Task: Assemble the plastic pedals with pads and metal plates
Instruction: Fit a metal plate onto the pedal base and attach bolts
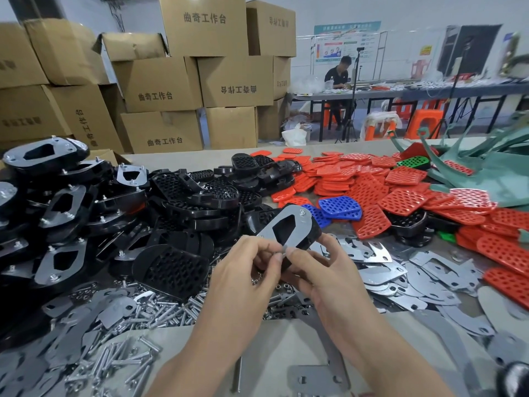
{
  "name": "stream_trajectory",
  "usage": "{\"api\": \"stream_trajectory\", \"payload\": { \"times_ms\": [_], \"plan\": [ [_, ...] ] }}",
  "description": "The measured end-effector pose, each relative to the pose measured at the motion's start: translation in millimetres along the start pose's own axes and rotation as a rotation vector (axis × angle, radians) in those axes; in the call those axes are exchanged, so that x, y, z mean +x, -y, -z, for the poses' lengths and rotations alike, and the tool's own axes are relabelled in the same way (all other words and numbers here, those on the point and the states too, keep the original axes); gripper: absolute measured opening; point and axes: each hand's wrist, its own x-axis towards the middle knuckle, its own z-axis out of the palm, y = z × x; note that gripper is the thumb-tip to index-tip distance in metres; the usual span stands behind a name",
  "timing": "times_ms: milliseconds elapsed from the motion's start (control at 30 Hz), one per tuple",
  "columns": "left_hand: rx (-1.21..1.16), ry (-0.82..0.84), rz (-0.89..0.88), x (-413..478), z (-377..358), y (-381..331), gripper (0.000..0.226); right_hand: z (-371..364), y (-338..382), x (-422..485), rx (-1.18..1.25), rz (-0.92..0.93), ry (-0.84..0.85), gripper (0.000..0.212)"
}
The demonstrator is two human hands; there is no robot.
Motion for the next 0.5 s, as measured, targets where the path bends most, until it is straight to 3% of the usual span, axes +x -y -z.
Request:
{"api": "stream_trajectory", "payload": {
  "times_ms": [500],
  "plan": [
    [-0.281,-0.028,0.249,3.6,-4.4,-1.4,0.014,-1.9,0.4,-1.0,0.013,0.007,-0.009,0.027]
  ]
}}
